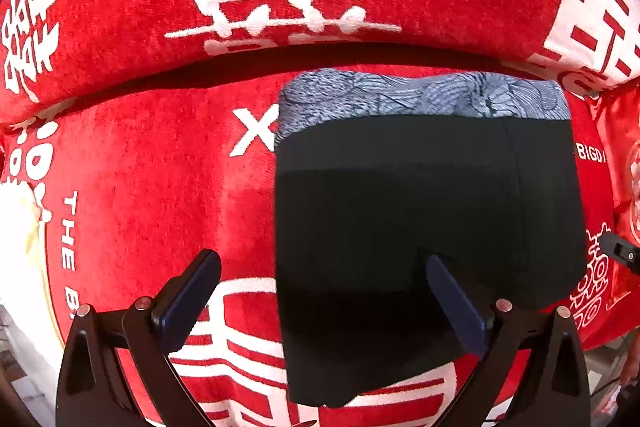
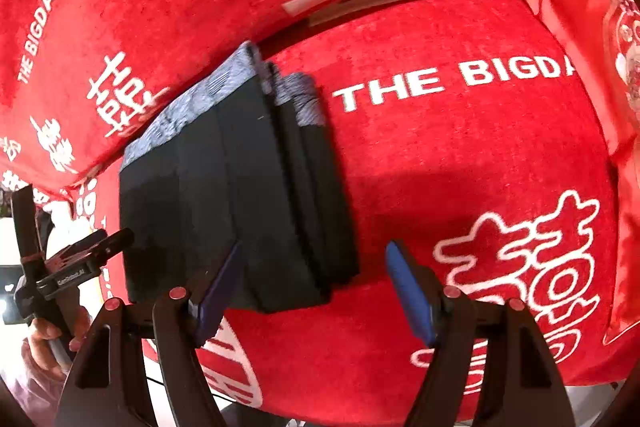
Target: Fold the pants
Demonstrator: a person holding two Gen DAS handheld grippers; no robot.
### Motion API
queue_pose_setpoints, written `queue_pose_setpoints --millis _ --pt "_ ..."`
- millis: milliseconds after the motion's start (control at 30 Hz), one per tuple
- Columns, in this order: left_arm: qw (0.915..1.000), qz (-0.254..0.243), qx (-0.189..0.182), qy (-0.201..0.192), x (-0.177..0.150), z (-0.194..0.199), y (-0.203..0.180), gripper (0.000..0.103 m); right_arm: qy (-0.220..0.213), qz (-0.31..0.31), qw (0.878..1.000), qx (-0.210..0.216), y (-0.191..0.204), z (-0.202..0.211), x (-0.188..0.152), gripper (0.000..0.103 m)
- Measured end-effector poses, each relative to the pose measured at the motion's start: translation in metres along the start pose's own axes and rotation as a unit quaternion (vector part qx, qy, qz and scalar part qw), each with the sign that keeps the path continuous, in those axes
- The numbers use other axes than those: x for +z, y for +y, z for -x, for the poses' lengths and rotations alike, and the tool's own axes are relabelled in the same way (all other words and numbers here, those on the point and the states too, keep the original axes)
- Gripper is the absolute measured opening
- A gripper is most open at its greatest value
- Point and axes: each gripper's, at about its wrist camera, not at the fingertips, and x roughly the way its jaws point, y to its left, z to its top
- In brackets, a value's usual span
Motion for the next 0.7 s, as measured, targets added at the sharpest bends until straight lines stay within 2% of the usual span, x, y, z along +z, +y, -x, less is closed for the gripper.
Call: queue_pose_setpoints --millis 267,367,467,533,633,700 --pt "0.9997 0.02 -0.01 0.001 0.003 -0.006 0.017 0.103 -0.001 0.028 0.999 -0.029 -0.006 -0.007 0.015 0.081" --pt "0.9997 0.019 -0.012 0.002 0.003 -0.008 0.018 0.103 0.0 0.042 0.999 -0.028 -0.005 -0.01 0.02 0.082" --pt "0.9997 0.017 -0.019 0.003 0.004 -0.01 0.017 0.103 -0.004 0.054 0.999 0.001 -0.003 -0.014 0.024 0.083" --pt "0.9989 0.022 -0.041 0.006 0.005 -0.014 0.017 0.103 -0.001 0.058 0.998 0.026 -0.002 -0.017 0.027 0.086" --pt "0.997 0.032 -0.071 0.005 0.006 -0.017 0.02 0.103 0.019 0.054 0.996 0.072 -0.004 -0.026 0.031 0.089" --pt "0.9969 0.031 -0.072 0.001 0.008 -0.018 0.024 0.103 0.033 0.047 0.994 0.093 -0.008 -0.033 0.032 0.089"
